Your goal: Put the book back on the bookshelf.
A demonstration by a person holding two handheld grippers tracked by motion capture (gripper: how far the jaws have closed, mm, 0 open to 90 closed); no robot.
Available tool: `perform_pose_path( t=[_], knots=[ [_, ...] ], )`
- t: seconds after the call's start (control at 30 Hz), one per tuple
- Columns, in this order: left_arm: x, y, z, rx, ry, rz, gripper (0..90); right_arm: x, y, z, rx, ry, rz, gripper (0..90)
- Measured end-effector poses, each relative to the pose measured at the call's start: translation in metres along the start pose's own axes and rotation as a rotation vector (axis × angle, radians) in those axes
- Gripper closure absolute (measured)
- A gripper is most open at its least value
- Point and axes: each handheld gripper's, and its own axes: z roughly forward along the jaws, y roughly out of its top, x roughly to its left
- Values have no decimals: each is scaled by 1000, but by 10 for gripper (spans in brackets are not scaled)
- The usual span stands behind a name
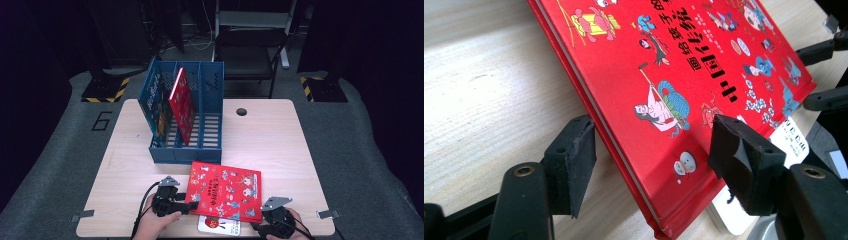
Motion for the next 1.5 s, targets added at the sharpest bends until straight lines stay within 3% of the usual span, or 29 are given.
perform_pose_path(
  t=[0.5, 0.73, 0.93, 1.03, 1.33, 1.5],
  knots=[
    [-2, 5, -12, -24, -6, -15, 425, 0, 2, 1, -11, -8, -16, 405],
    [-4, 8, -20, -67, -9, -17, 436, 0, 3, 2, -24, -12, -13, 405],
    [-7, 9, -25, -85, -36, -22, 451, 0, 5, 2, -38, 0, -1, 404],
    [-12, 11, -28, -90, -17, -6, 453, 0, 5, 3, -30, 10, -4, 404],
    [-14, 14, -38, -121, -24, -9, 455, 0, 8, 2, -76, 15, 9, 404],
    [-15, 15, -44, -126, -29, -3, 458, 0, 10, 2, -72, 31, 3, 403]
  ],
)
